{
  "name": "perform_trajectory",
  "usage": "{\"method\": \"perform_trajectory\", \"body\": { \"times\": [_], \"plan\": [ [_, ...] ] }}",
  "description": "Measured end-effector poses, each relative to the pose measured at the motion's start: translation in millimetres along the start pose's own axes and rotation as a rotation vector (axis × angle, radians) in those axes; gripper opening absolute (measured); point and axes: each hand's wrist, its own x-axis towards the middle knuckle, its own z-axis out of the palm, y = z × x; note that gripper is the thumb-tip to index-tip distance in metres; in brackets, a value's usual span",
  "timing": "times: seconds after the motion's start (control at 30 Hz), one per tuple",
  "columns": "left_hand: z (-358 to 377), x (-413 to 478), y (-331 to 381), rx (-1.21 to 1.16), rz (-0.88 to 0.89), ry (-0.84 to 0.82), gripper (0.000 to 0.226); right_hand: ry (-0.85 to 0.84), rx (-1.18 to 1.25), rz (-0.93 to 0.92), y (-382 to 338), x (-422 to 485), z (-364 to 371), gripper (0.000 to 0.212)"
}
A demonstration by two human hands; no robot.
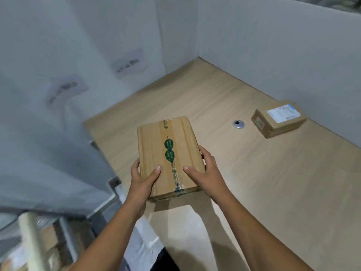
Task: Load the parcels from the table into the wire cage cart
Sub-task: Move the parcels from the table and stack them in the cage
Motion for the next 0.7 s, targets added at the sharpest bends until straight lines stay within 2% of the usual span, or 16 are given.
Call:
{"method": "perform_trajectory", "body": {
  "times": [0.17,0.27,0.37,0.43,0.5,0.57,0.7],
  "plan": [
    [-101.7,-71.0,-21.8,-0.277,0.111,0.265,0.071,-0.279,-0.16,-0.14,-41.8,-26.9,98.4,0.086],
    [-164.1,-108.8,-40.1,-0.396,0.138,0.431,0.066,-0.435,-0.278,-0.212,-63.1,-45.9,169.7,0.08],
    [-219.8,-142.8,-67.7,-0.522,0.099,0.556,0.08,-0.569,-0.408,-0.283,-72.8,-66.5,243.5,0.073],
    [-251.5,-163.8,-92.6,-0.601,0.062,0.668,0.081,-0.666,-0.51,-0.329,-73.9,-82.2,293.9,0.074],
    [-279.4,-182.9,-120.8,-0.671,0.036,0.803,0.079,-0.798,-0.593,-0.358,-69.7,-98.4,345.2,0.077],
    [-304.4,-198.9,-148.2,-0.733,0.035,0.914,0.088,-0.938,-0.684,-0.382,-63.4,-115.6,392.9,0.076],
    [-352.4,-220.6,-197.9,-0.911,0.007,1.069,0.094,-1.19,-0.789,-0.392,-49.0,-142.6,474.2,0.068]
  ]
}}
